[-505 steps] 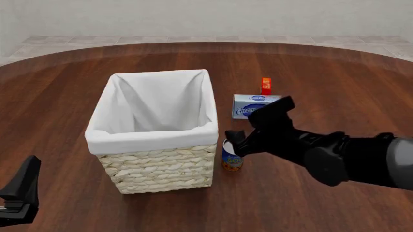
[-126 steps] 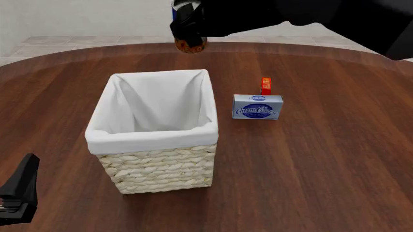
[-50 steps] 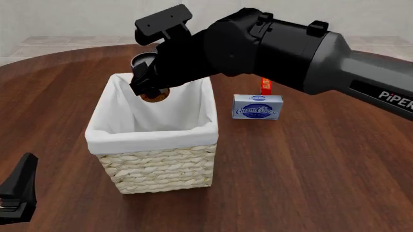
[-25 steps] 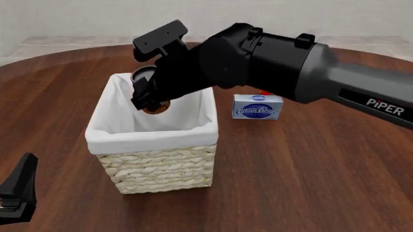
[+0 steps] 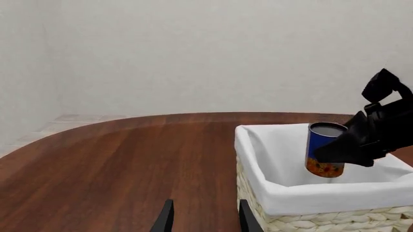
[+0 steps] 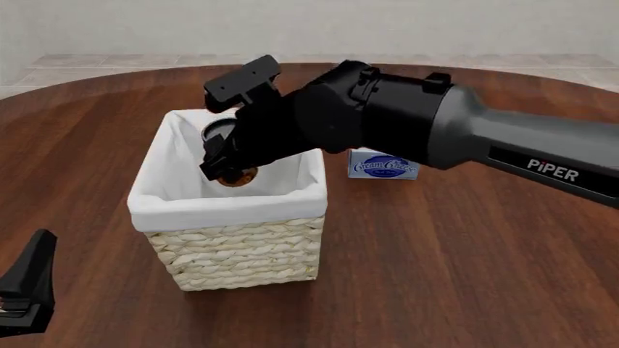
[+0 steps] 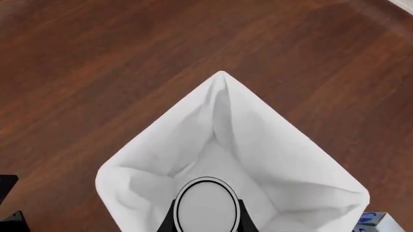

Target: Pick up the alphabet soup and put it in the basket.

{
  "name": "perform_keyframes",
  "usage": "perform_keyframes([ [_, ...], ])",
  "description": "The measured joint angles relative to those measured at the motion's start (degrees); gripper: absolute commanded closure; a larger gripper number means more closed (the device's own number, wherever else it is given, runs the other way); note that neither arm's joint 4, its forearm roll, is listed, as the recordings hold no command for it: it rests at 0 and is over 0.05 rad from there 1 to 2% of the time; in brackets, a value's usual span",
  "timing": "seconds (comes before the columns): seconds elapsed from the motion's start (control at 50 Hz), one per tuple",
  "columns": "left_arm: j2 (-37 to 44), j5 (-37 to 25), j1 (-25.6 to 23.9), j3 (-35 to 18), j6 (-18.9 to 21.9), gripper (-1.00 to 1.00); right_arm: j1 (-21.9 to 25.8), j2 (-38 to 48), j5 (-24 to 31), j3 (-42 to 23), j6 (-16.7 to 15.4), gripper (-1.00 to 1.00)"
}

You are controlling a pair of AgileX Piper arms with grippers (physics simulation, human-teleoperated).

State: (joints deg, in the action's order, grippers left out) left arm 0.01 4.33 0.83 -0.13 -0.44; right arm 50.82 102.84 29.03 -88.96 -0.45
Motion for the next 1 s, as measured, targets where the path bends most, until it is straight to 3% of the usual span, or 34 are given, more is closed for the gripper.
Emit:
perform_keyframes([
  [0.94,0.0,0.1,-0.1,0.0,0.0,-1.0,-1.4,2.6,-3.1,2.4,3.7,1.0],
  [0.96,0.0,0.1,-0.1,0.0,0.0,-1.0,-1.5,2.6,-3.1,2.3,3.8,-1.0],
  [1.0,0.0,0.1,-0.1,0.0,0.0,-1.0,-1.6,2.6,-3.1,2.1,3.9,-1.0],
])
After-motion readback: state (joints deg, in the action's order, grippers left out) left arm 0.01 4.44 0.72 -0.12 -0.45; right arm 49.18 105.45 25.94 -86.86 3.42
